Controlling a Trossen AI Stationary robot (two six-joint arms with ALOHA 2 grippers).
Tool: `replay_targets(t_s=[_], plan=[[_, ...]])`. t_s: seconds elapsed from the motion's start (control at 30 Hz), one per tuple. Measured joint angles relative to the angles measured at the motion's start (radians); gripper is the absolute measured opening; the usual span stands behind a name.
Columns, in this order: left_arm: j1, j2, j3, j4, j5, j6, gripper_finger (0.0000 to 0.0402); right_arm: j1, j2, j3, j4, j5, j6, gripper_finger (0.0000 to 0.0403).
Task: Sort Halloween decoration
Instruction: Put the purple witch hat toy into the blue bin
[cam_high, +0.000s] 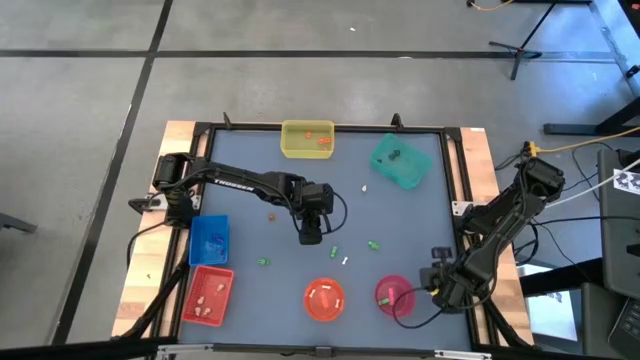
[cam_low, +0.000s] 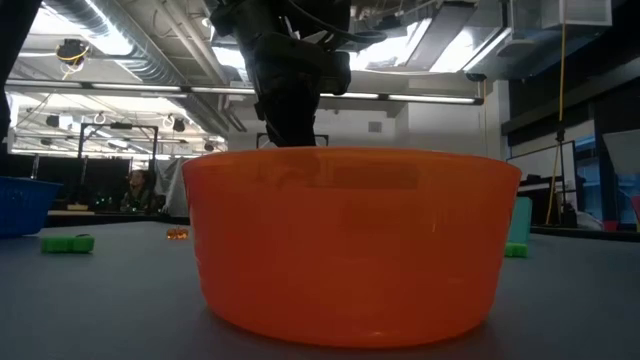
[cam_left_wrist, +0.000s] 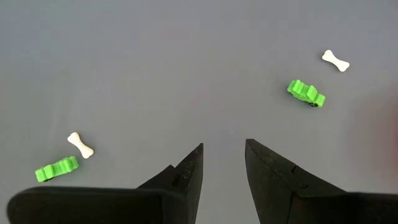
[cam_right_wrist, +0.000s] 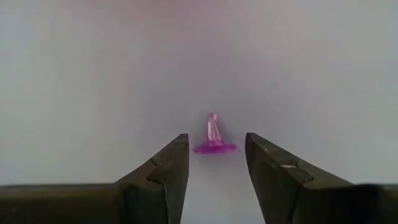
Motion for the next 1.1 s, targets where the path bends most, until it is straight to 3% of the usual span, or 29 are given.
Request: replay_targets(t_s=[1.1], plan=[[0.000,0.000,0.000,0.000,0.000,0.000,0.0104,0.000,0.000,-0.027,0.034,-0.016,0.000,0.0158]])
